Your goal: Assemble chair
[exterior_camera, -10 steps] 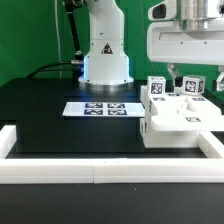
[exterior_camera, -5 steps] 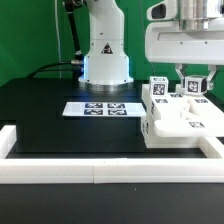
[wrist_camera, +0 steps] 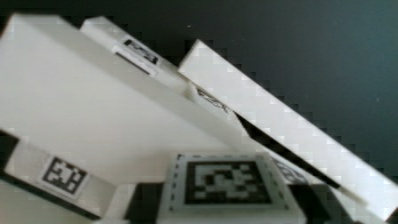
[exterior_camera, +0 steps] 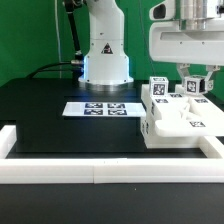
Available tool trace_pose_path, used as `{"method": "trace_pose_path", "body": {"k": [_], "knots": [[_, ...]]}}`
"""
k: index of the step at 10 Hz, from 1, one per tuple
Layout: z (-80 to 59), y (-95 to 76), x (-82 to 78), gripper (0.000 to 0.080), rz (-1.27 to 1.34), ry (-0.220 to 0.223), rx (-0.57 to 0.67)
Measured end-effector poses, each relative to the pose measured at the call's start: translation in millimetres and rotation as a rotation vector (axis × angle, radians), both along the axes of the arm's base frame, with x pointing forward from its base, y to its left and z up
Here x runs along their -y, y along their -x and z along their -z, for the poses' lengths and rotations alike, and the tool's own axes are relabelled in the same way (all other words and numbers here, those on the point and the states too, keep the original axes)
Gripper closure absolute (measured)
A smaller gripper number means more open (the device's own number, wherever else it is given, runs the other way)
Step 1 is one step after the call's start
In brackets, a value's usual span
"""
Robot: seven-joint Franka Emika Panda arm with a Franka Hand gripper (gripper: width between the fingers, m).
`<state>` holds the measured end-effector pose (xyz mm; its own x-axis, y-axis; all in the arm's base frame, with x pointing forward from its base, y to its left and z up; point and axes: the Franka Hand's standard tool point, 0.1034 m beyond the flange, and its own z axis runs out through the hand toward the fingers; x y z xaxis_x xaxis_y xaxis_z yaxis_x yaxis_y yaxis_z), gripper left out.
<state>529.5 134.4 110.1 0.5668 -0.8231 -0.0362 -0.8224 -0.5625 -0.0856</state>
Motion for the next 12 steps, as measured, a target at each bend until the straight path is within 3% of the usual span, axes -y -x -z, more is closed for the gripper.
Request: {"method": "trace_pose_path", "body": {"k": [12], "knots": [[0.3, 0.4, -2.2, 0.0528, 0.761, -0.049, -0.063]]}}
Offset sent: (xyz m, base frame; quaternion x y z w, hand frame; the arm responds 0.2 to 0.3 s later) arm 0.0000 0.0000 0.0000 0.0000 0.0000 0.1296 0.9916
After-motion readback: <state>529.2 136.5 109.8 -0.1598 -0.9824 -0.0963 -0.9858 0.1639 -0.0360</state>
